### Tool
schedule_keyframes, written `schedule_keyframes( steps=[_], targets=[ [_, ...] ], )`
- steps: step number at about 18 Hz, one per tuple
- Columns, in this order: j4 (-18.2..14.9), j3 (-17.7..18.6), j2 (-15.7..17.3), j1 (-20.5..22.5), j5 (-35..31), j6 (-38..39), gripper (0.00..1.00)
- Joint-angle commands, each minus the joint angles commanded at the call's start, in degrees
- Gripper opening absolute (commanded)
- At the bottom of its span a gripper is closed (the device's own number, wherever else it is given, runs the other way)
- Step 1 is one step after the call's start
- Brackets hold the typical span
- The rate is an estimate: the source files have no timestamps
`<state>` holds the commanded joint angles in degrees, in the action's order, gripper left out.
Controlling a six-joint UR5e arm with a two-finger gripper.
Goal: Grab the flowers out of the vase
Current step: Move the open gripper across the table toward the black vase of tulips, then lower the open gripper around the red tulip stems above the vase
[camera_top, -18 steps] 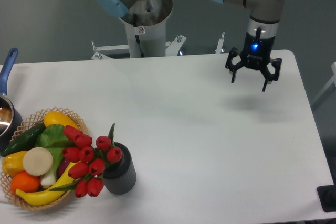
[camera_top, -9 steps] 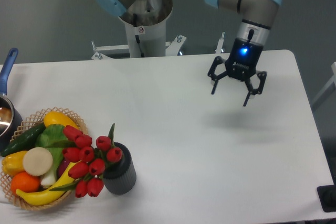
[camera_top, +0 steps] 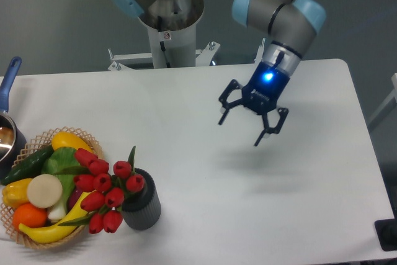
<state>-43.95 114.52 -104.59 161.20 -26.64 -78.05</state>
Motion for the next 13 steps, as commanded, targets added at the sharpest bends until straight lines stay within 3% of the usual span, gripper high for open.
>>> schedule_keyframes(
  steps=[13],
  targets=[
    [0.09, -2.11, -3.60, -9.15, 7.92, -0.35, 1.00]
  ],
)
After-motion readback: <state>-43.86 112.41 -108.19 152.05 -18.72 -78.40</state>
